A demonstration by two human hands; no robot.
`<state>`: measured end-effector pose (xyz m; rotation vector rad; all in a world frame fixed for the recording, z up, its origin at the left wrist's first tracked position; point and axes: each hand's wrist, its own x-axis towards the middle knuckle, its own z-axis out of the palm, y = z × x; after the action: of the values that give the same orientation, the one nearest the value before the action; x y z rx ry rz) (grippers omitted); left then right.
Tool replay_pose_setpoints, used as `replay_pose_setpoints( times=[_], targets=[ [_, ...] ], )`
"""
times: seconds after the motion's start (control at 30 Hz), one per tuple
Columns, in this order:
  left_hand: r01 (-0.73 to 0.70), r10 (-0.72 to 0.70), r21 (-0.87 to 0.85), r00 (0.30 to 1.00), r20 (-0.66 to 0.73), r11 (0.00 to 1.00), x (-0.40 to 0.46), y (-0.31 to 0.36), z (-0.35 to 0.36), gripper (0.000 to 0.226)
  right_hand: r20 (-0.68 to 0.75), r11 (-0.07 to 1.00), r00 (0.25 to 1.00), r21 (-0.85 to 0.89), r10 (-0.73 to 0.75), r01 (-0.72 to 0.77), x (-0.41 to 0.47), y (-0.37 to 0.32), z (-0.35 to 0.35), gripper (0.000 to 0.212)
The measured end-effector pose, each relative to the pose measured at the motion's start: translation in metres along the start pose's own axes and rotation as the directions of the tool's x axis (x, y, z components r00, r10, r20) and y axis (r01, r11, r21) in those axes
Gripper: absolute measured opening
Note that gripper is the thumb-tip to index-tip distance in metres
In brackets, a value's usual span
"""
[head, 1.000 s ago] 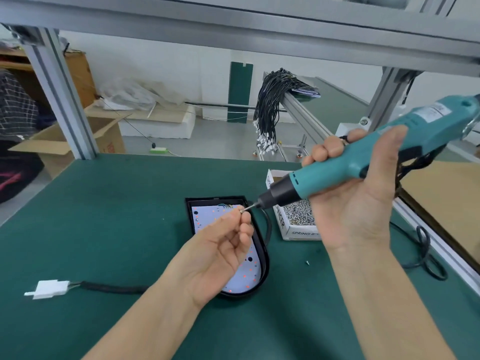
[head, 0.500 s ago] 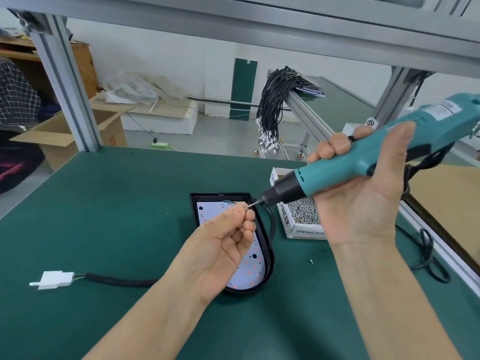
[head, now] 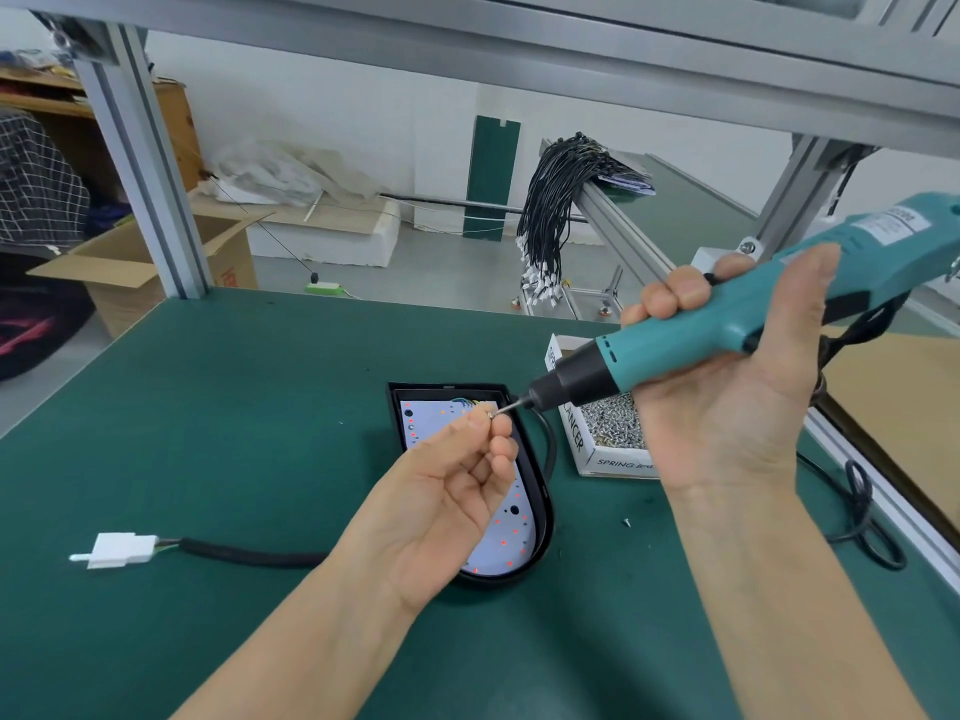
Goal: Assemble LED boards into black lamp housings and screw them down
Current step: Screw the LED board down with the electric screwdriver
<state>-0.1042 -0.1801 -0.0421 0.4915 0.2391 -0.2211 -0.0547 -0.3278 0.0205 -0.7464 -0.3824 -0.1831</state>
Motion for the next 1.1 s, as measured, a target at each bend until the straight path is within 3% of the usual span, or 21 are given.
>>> replay_pose_setpoints(
  times=[0.4, 0.73, 1.1],
  targets=[
    [-0.183, 0.208, 0.235, 0.974, -0.086, 0.955, 0.004, -0.001, -0.001, 0.011, 0.073, 1.000, 0.997, 0.002, -0.016, 0.016, -0.004, 0.007, -0.001, 0.032],
    [-0.145, 0.173, 0.469, 0.985, -0.017, 0.871, 0.006, 0.010, -0.006, 0.010, 0.065, 0.999, 0.996, 0.000, 0.055, -0.055, 0.000, 0.004, -0.008, 0.035],
    [-0.082, 0.065, 0.324, 0.996, 0.063, 0.942, 0.006, 0.010, -0.008, 0.012, 0.058, 0.998, 0.997, 0.032, 0.053, -0.055, 0.001, 0.000, -0.006, 0.037]
  ],
)
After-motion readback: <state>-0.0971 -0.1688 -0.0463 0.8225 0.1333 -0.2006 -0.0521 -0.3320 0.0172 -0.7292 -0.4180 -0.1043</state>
